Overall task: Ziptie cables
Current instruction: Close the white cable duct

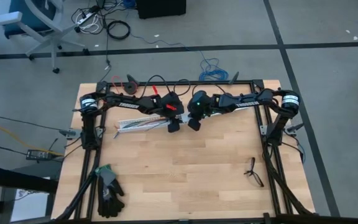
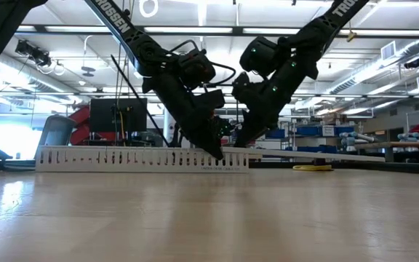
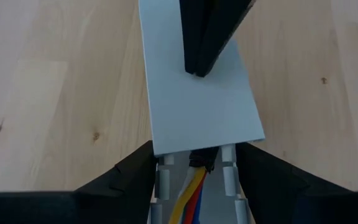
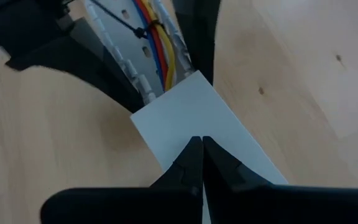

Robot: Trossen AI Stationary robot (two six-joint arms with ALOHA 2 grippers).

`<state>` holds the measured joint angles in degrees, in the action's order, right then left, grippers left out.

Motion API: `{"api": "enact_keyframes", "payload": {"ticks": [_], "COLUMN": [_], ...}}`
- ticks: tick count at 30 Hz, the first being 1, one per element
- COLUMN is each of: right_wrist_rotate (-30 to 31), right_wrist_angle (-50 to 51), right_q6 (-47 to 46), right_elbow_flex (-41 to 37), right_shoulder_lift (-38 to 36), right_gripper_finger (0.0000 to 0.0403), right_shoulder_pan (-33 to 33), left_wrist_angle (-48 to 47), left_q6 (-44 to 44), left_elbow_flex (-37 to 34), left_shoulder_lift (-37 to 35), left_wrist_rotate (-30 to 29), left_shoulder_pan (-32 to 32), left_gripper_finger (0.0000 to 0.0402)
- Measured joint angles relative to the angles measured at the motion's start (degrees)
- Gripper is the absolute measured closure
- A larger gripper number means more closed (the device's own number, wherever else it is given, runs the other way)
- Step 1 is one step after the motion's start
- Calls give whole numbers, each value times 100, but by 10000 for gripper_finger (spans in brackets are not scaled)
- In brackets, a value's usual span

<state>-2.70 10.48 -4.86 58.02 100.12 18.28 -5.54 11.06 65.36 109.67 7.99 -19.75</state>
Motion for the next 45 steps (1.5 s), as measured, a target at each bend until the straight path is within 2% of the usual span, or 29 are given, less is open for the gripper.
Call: {"api": "enact_keyframes", "payload": {"ticks": [13,27,37,45], "right_wrist_rotate": [337,334,295,297], "right_wrist_angle": [-29,-38,-55,-27], "right_q6": [-643,-664,-595,-593], "right_elbow_flex": [-9,-15,-15,-13], "right_shoulder_lift": [0,0,4,4], "right_gripper_finger": [403,403,403,403], "right_shoulder_pan": [-107,-103,-104,-103], "left_wrist_angle": [72,138,-11,-26], "left_q6": [-726,-606,-233,-226], "left_elbow_flex": [0,-4,0,0], "left_shoulder_lift": [0,0,-7,-7], "left_wrist_rotate": [2,-54,40,83], "left_shoulder_pan": [28,94,57,24], "left_gripper_finger": [186,185,151,147]}}
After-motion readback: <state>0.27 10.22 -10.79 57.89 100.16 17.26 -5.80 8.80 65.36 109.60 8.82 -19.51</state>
